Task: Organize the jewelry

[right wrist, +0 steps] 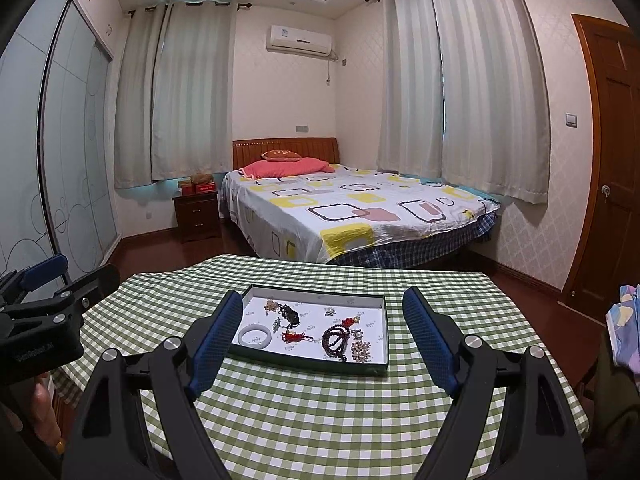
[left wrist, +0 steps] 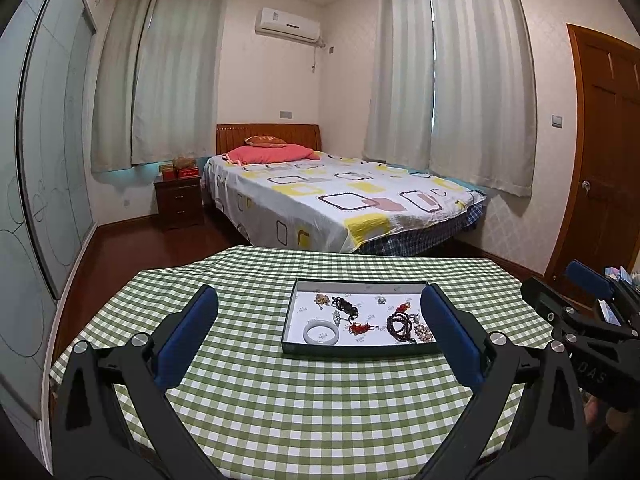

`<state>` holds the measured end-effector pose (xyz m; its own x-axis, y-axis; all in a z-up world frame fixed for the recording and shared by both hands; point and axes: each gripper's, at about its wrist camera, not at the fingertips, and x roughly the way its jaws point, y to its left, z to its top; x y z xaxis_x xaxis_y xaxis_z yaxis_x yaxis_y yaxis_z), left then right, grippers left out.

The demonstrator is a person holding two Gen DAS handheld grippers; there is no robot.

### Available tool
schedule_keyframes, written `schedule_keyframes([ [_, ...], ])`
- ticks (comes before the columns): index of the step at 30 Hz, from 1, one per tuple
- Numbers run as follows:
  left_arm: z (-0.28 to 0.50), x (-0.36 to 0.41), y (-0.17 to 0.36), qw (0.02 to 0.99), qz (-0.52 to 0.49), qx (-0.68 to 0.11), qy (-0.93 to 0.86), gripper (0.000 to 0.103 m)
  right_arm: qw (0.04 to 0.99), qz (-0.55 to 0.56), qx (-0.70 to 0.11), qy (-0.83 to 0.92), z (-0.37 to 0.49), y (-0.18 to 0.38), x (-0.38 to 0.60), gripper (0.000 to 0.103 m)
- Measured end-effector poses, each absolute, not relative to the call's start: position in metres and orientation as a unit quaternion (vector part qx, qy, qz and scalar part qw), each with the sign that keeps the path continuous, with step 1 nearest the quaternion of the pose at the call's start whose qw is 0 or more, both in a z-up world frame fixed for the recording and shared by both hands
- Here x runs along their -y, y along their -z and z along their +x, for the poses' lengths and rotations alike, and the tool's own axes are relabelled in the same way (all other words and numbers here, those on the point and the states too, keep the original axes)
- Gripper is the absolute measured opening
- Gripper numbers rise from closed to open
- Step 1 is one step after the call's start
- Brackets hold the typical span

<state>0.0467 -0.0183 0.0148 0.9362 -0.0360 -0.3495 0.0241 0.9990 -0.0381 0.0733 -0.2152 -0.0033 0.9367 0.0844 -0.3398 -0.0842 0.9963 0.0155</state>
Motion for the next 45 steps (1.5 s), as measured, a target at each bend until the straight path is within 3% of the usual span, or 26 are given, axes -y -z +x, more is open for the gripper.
schedule_keyframes([
  [45,0.0537,0.0135,-0.0054,0.981,-0.029,-0.189,0.027,0.099,0.984,-0.001,-0.17,-0.043,0.0741,0.005,0.2099,0.079],
])
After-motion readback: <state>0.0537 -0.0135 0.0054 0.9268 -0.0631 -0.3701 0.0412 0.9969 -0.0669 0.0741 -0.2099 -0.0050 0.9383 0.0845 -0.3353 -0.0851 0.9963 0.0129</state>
